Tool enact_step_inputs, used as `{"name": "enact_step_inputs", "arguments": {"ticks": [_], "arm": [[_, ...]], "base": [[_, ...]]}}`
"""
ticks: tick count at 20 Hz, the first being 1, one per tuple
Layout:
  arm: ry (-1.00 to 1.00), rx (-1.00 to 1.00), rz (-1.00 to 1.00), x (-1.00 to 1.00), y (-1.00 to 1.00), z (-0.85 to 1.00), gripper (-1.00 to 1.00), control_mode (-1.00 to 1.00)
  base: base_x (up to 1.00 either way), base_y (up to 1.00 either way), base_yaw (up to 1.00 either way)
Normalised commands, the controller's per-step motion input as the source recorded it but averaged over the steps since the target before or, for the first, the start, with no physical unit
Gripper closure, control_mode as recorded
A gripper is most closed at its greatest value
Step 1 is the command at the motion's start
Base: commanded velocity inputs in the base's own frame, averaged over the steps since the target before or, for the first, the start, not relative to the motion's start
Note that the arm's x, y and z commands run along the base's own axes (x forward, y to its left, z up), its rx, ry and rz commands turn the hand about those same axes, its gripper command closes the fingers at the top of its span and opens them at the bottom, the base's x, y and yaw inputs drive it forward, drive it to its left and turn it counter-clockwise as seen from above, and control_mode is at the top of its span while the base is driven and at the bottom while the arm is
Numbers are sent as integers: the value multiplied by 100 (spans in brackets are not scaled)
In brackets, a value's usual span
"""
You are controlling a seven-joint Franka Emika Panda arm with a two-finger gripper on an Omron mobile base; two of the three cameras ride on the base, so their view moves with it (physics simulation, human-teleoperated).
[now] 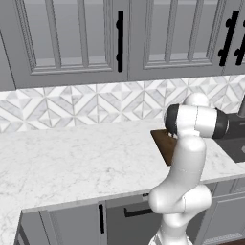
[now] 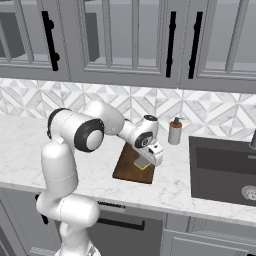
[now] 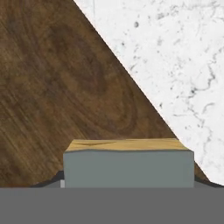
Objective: Pick up the sponge from the counter and clean the cutting board by briefly scrubbing or pressing down on the cutting board. Once finished, release the sponge.
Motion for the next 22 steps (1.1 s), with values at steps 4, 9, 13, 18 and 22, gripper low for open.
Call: {"name": "enact_step_inputs", "arguments": {"ticks": [4,9,13,18,22], "arm": [[-1,0,0,50,0,-15,100,-100],[-4,0,1,43,0,-27,100,-100],[-2,0,0,45,0,-32,100,-100],[-2,0,0,44,0,-27,100,-100],[-2,0,0,40,0,-26,100,-100]], "base": [[0,0,0],[0,0,0],[0,0,0],[0,0,0],[0,0,0]]}}
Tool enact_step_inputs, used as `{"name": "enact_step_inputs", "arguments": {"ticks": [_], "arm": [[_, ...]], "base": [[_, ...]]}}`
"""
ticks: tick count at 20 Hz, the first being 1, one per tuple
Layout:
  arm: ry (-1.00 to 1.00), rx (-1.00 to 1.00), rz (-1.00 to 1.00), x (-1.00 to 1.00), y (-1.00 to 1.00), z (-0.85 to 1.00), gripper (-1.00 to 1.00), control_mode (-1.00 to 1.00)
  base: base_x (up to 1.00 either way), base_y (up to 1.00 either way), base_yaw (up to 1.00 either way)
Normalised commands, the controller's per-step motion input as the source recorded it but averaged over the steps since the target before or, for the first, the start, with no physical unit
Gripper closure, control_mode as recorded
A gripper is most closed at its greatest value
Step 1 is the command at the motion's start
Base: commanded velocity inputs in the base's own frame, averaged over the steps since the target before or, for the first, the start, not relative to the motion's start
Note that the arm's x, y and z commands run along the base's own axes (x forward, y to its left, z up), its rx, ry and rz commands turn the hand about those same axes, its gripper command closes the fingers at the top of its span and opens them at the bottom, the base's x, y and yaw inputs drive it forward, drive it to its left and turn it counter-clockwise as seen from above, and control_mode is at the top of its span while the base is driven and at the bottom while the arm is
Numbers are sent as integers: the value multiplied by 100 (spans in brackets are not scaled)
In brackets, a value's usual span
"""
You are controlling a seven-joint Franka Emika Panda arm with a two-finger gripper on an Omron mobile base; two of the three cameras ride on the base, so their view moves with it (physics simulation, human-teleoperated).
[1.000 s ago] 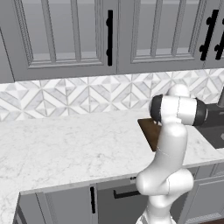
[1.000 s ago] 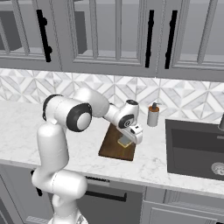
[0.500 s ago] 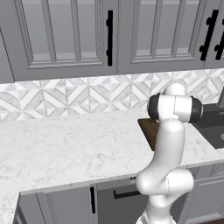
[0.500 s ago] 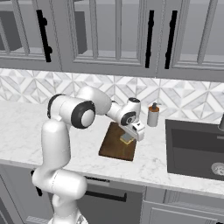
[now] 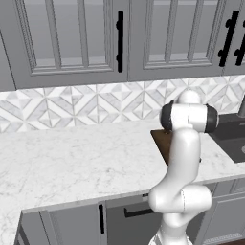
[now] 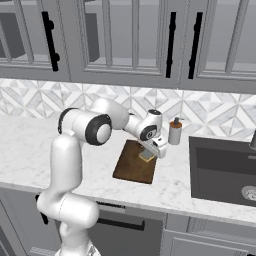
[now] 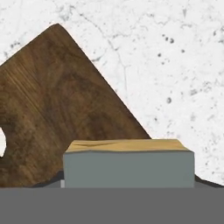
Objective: Pick up the sponge from the counter and clean the cutting board by briefly scrubbing or pressing down on the cutting board. Once finished, release the sponge.
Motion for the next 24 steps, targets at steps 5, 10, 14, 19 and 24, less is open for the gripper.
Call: {"name": "enact_step_inputs", "arguments": {"ticks": [5,10,14,19,24], "arm": [[-1,0,0,45,1,-24,100,-100],[-2,0,0,49,6,-5,100,-100],[-1,0,0,47,30,-15,100,-100],[-1,0,0,51,37,-27,100,-100],[-1,0,0,60,22,-43,100,-100]], "base": [[0,0,0],[0,0,0],[0,0,0],[0,0,0],[0,0,0]]}}
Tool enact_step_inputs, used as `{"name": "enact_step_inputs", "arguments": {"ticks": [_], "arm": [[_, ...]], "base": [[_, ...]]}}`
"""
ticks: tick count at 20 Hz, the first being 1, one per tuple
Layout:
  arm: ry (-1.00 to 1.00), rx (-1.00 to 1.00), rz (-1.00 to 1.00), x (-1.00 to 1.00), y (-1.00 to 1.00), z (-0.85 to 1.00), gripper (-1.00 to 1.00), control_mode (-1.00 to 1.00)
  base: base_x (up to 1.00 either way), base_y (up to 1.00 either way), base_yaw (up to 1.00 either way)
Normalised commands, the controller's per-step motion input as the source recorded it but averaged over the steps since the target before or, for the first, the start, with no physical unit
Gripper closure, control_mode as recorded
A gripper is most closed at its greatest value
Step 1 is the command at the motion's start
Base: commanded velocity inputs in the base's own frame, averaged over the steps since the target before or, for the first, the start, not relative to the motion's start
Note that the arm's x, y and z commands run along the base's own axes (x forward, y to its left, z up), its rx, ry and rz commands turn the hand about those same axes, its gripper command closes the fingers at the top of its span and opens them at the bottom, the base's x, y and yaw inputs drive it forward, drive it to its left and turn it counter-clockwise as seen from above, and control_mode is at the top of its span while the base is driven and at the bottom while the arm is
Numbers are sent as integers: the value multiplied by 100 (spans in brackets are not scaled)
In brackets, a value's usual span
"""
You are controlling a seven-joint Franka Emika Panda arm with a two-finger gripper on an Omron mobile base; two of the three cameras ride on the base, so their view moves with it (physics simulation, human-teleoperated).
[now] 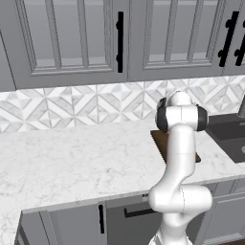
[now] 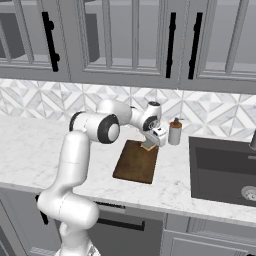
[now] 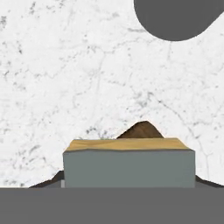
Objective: Pick up the sponge from the counter and clean the cutting board by briefly scrubbing or pressing down on the cutting board. Once finished, release the sponge.
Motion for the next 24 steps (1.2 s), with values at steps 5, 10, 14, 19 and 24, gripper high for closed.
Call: {"name": "enact_step_inputs", "arguments": {"ticks": [5,10,14,19,24], "arm": [[-4,0,1,59,10,-48,100,-100],[-5,1,0,16,47,-44,100,-100],[-3,0,0,0,72,-25,100,-100],[-1,0,0,-9,75,-4,100,-100],[0,-3,0,-64,49,41,100,-100]], "base": [[0,0,0],[0,0,0],[0,0,0],[0,0,0],[0,0,0]]}}
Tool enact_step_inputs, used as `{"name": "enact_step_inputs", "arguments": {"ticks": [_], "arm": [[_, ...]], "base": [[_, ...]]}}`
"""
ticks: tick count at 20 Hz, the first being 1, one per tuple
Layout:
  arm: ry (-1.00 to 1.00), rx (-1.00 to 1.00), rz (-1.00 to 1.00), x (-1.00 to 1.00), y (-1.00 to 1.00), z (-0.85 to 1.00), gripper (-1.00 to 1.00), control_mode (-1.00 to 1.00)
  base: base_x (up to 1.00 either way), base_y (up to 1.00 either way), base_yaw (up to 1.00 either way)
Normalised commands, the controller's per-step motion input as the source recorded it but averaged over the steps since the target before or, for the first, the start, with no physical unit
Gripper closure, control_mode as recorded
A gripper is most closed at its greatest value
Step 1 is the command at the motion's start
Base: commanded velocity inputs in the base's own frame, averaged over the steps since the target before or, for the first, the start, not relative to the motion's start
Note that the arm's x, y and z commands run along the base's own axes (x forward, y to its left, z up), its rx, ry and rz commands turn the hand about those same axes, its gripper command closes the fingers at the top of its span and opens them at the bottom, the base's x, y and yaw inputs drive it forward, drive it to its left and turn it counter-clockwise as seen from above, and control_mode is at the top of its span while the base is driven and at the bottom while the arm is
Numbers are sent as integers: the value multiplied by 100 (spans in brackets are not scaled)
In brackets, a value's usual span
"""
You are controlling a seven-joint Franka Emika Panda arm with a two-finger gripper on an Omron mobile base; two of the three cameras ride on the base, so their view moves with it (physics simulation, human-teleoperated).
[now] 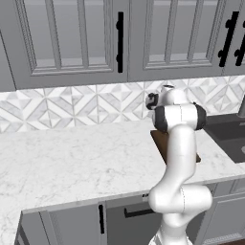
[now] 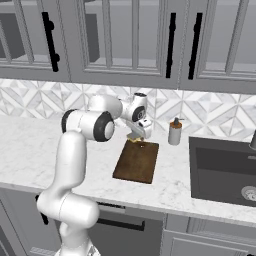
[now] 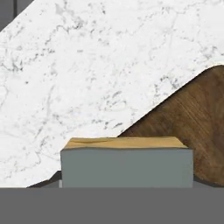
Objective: Pick up the sponge from the counter and clean the cutting board by briefly scrubbing or pressing down on the cutting board. Once finished, release the sponge.
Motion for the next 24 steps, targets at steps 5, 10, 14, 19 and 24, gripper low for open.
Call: {"name": "enact_step_inputs", "arguments": {"ticks": [5,10,14,19,24], "arm": [[0,-10,0,-90,41,23,100,-100],[1,-7,0,-79,67,18,100,-100],[1,0,0,-64,79,20,100,-100],[0,0,0,-49,81,9,100,-100],[14,-4,0,-1,58,13,100,-100]], "base": [[0,0,0],[0,0,0],[0,0,0],[0,0,0],[0,0,0]]}}
